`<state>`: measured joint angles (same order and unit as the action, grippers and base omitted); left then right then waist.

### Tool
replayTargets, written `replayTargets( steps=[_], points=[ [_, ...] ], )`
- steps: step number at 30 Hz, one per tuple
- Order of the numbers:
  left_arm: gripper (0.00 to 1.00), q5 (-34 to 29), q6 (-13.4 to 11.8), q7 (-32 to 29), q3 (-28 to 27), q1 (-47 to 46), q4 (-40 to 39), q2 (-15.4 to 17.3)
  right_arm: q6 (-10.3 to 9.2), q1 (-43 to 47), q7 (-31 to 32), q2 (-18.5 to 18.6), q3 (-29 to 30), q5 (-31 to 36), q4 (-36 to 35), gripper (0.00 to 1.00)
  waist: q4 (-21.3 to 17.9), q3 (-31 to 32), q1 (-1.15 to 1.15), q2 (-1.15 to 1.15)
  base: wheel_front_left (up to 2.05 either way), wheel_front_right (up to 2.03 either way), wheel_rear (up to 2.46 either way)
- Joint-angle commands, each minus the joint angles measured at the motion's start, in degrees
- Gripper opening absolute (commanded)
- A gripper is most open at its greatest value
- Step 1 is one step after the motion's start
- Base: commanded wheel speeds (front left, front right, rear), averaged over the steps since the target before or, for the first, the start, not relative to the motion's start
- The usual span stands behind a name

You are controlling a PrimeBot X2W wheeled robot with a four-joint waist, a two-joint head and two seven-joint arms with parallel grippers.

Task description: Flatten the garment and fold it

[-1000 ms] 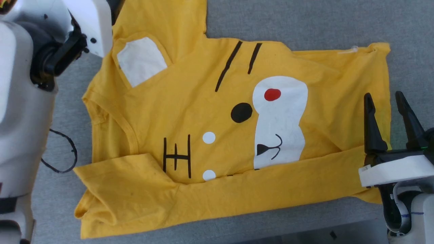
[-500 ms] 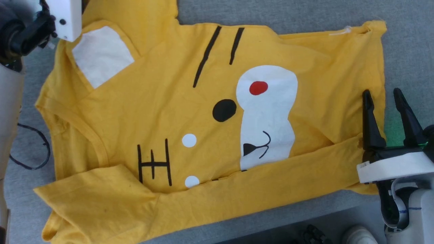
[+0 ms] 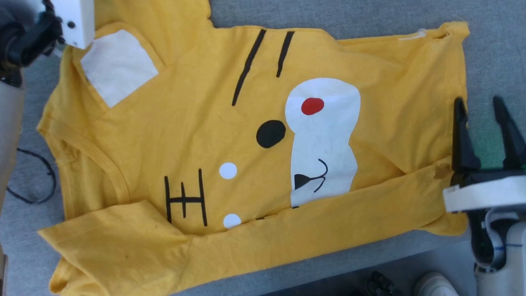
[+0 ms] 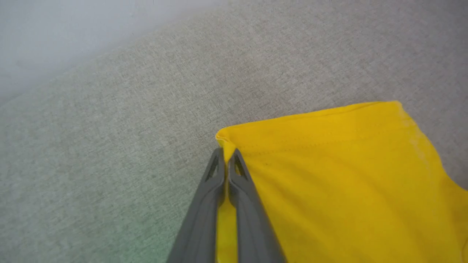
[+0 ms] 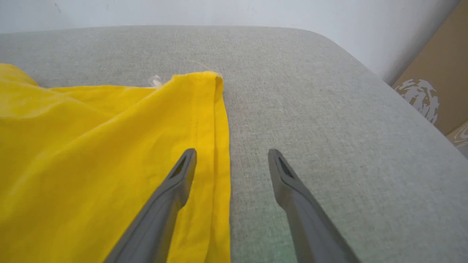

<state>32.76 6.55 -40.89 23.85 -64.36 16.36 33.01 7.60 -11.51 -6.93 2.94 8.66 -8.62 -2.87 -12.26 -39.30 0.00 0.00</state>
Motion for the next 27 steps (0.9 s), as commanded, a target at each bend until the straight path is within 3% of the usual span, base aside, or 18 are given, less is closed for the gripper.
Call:
replayTargets(
  steps=[1, 6, 12, 18, 27],
  points=[
    [0.0, 0.2, 0.3, 0.3, 0.5, 1.3, -0.1, 0.2, -0.11, -1.6, 0.5, -0.1, 0.1, 0.5, -1.0, 1.0, 0.6, 0.8, 0.0, 0.0, 0.0, 0.0, 0.0],
    [0.0, 0.9, 0.5, 0.9, 1.2, 1.9, -1.0, 0.0, -0.11, -5.9, 7.2, -0.1, 1.0, 0.9, -5.7, 1.0, 1.3, 1.7, 0.0, 0.0, 0.0, 0.0, 0.0],
    [0.0, 1.2, 0.5, 0.8, 1.6, 1.7, -2.1, 0.3, -0.11, -13.2, 24.4, 0.1, 3.1, -2.1, -8.3, 1.0, 1.7, 1.3, 0.0, 0.0, 0.0, 0.0, 0.0],
    [0.0, 1.4, 0.5, 0.9, 2.0, 1.2, -2.5, -0.1, -0.11, -19.4, 40.8, 2.2, 5.3, -5.5, -5.6, 1.0, 2.4, 0.3, 0.0, 0.0, 0.0, 0.0, 0.0],
    [0.0, 1.8, 0.4, 0.8, 2.3, 0.7, -2.2, -0.4, -0.11, -23.3, 53.5, 3.4, 4.9, -6.6, -0.2, 1.0, 3.5, -0.4, 0.0, 0.0, 0.0, 0.0, 0.0]
  ],
)
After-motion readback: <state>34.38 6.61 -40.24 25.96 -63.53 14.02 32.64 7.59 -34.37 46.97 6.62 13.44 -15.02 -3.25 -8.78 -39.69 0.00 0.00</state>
